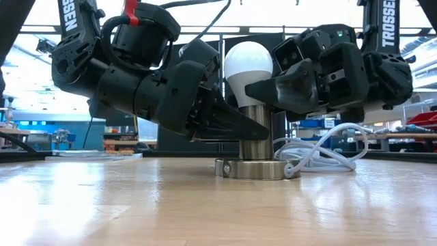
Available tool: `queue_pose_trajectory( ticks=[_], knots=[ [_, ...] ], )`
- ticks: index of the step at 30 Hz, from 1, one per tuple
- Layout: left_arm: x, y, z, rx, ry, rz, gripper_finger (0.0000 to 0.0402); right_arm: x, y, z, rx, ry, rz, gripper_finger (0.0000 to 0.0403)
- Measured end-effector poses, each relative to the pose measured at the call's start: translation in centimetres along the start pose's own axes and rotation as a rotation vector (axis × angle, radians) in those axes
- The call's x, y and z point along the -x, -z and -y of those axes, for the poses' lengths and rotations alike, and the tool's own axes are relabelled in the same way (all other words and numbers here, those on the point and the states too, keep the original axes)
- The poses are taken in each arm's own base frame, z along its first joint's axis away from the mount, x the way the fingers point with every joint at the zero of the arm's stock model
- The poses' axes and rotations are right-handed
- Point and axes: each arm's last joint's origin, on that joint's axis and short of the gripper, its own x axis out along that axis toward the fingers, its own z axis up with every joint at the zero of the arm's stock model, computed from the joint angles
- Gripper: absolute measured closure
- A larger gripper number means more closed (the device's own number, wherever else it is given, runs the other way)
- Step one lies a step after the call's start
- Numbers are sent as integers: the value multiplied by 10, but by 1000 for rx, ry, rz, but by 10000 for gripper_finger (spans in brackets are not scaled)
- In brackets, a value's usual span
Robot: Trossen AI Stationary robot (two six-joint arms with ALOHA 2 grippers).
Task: Screw lightbulb
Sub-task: Remove the lightbulb from the lamp
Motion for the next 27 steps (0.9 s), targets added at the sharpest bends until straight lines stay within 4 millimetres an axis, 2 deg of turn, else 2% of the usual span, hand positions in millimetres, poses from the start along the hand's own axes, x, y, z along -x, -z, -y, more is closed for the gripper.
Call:
queue_pose_trajectory(
  ticks=[10,27],
  knots=[
    [0,0,0,21,-25,0,204,-6,1,-15,-27,124,-5,227],
    [0,2,-4,44,-164,-4,204,-4,8,-60,-31,561,21,227]
  ],
)
